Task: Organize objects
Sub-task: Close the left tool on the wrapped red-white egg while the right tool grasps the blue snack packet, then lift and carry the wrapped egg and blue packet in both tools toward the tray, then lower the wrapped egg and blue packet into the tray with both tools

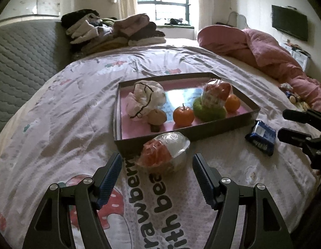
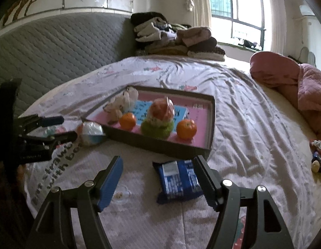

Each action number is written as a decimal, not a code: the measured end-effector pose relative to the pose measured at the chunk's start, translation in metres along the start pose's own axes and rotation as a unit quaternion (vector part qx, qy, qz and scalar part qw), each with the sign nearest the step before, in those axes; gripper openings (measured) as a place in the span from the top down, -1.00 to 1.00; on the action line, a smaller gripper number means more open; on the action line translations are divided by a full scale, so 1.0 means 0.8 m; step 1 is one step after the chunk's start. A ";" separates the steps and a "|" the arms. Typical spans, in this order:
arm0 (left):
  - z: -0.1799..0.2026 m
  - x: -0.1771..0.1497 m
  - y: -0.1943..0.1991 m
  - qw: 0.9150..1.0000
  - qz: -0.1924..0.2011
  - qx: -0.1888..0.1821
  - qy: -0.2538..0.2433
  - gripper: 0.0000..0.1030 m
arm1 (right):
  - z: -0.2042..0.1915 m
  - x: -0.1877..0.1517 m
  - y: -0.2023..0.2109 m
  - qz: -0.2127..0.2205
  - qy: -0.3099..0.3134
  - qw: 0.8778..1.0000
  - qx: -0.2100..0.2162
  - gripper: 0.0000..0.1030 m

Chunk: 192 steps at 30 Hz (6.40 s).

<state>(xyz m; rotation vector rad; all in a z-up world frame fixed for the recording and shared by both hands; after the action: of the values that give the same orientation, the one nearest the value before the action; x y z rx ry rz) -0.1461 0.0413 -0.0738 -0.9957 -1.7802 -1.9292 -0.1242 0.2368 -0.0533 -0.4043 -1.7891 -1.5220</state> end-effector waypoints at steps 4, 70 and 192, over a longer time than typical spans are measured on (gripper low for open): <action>-0.001 -0.007 -0.012 1.000 -0.004 0.001 -0.007 -0.39 | 0.007 -0.011 -0.015 -0.020 0.001 1.000 -0.007 -0.36; 0.038 0.029 0.005 0.998 0.044 -0.053 0.016 -0.26 | -0.029 0.014 -0.030 0.010 -0.027 0.998 0.057 -0.01; -0.064 0.115 -0.063 0.995 0.058 0.023 0.073 -0.26 | 0.055 0.103 -0.084 0.018 -0.024 0.999 -0.038 -0.01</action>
<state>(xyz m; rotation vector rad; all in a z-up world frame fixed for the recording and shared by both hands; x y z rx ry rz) -0.2572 0.0199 -0.0467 -0.8979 -1.6420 -1.8325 -0.2390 0.2433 -0.0441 -0.5117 -1.7543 -1.5696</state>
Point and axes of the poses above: each gripper's, at about its wrist camera, not at the fingertips, and y roughly against the way its jaws point, z to its right, x to its top, the point moved 10 cm from there along -y, roughly the way its jaws point, and after that the axes turned 5 degrees about -z, right-handed, at the moved point
